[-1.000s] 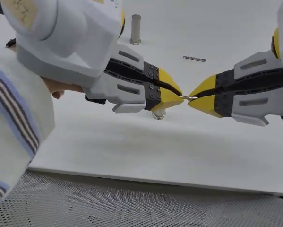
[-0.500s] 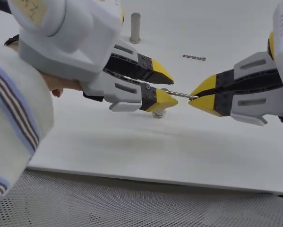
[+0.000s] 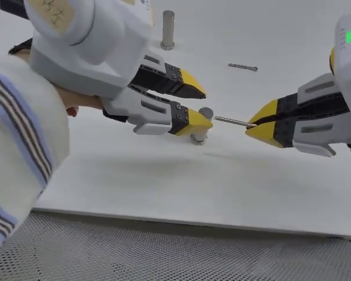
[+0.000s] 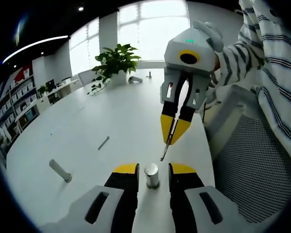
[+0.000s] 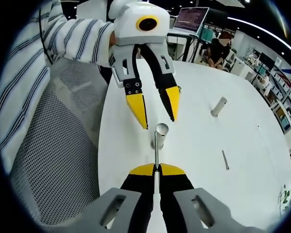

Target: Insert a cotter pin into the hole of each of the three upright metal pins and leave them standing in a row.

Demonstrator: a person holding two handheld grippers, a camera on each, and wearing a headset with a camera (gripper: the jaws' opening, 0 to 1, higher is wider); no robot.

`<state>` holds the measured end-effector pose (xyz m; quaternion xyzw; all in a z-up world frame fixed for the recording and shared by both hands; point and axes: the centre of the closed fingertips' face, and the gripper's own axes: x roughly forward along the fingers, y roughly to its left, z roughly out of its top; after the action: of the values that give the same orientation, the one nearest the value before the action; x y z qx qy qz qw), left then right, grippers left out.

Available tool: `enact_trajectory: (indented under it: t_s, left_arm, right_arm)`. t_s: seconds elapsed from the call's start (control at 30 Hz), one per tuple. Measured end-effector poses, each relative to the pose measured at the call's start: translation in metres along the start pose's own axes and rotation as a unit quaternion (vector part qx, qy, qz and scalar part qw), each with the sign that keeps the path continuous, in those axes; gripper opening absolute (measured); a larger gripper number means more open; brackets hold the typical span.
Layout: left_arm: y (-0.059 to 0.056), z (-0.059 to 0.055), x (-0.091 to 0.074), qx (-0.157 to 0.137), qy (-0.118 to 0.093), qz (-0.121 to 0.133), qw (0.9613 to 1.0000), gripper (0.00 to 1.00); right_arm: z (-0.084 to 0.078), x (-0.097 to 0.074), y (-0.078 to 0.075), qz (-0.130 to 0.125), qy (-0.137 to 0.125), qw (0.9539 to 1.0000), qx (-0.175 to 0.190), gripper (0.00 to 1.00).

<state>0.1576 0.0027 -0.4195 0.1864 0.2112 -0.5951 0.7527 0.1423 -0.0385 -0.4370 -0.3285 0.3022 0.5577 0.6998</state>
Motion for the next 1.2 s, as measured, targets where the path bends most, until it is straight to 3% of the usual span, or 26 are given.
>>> enact_trajectory:
  t_s: [0.6, 0.9, 1.2]
  left_arm:
    - [0.001, -0.010, 0.009, 0.014, 0.030, -0.029, 0.9990, 0.14]
    - [0.001, -0.009, 0.012, 0.028, 0.035, -0.041, 0.9982, 0.10]
    - [0.001, -0.010, 0.012, 0.021, 0.036, -0.040, 0.9983, 0.09]
  right_arm:
    - [-0.006, 0.012, -0.004, 0.009, -0.003, 0.9998, 0.017, 0.00]
    - [-0.004, 0.012, -0.005, 0.012, -0.005, 0.9998, 0.015, 0.00]
    - [-0.002, 0.014, -0.005, 0.016, -0.004, 0.9998, 0.008, 0.00]
